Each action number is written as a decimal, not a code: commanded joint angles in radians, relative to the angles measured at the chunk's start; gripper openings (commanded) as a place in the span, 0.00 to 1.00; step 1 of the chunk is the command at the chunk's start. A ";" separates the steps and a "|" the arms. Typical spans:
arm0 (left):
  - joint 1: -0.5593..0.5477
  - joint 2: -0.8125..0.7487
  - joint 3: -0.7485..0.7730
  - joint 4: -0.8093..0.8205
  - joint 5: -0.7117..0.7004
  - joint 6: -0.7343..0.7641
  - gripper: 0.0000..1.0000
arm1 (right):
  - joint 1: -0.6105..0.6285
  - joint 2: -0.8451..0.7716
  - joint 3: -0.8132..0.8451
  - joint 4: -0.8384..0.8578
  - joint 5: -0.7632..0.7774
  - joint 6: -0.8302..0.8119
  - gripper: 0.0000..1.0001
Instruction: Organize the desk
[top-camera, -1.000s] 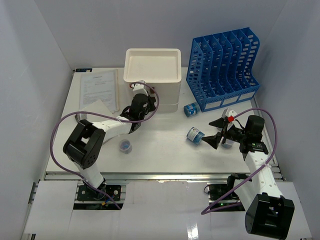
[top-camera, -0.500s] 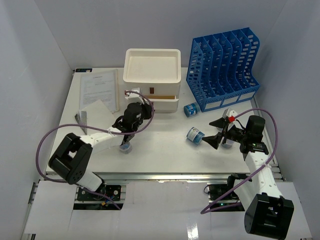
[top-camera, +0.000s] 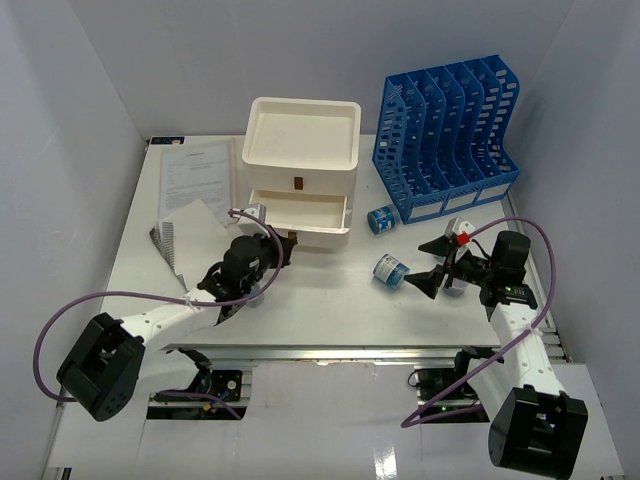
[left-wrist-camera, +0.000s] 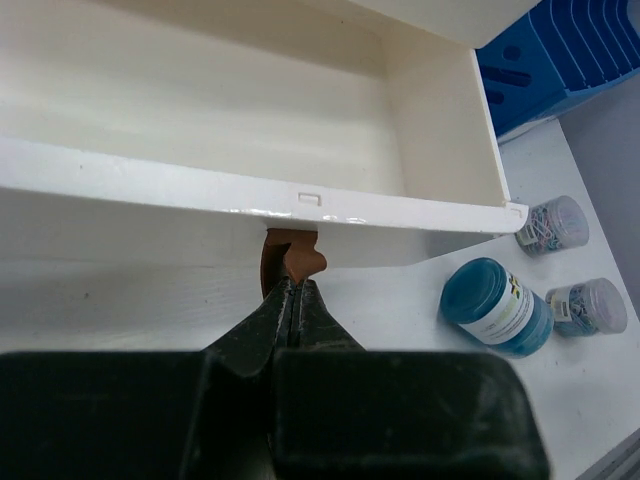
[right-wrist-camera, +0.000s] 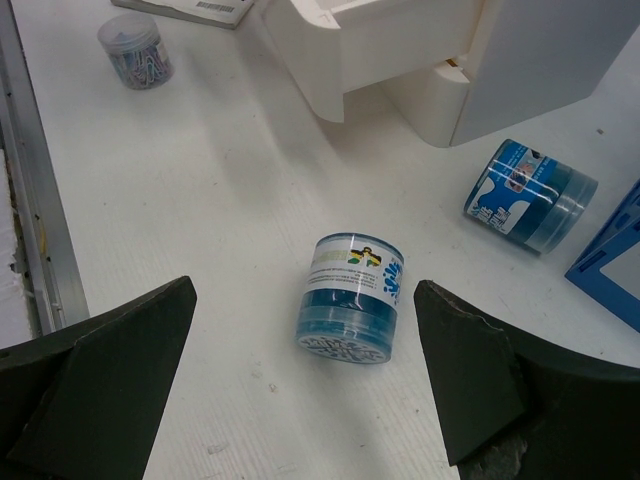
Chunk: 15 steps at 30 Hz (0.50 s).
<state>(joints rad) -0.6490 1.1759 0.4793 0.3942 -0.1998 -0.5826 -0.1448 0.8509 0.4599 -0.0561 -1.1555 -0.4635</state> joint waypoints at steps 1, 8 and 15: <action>-0.004 -0.052 0.000 -0.033 0.087 -0.017 0.00 | -0.007 0.010 0.013 -0.029 -0.006 -0.046 0.96; -0.004 -0.097 0.002 -0.106 0.095 -0.018 0.33 | 0.091 0.100 0.168 -0.226 0.253 -0.092 1.00; -0.004 -0.222 0.006 -0.213 0.070 -0.002 0.89 | 0.373 0.151 0.304 -0.305 0.713 -0.026 0.90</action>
<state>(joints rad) -0.6502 1.0545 0.4793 0.2570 -0.1242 -0.5997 0.1018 0.9770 0.6657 -0.2912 -0.7669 -0.5242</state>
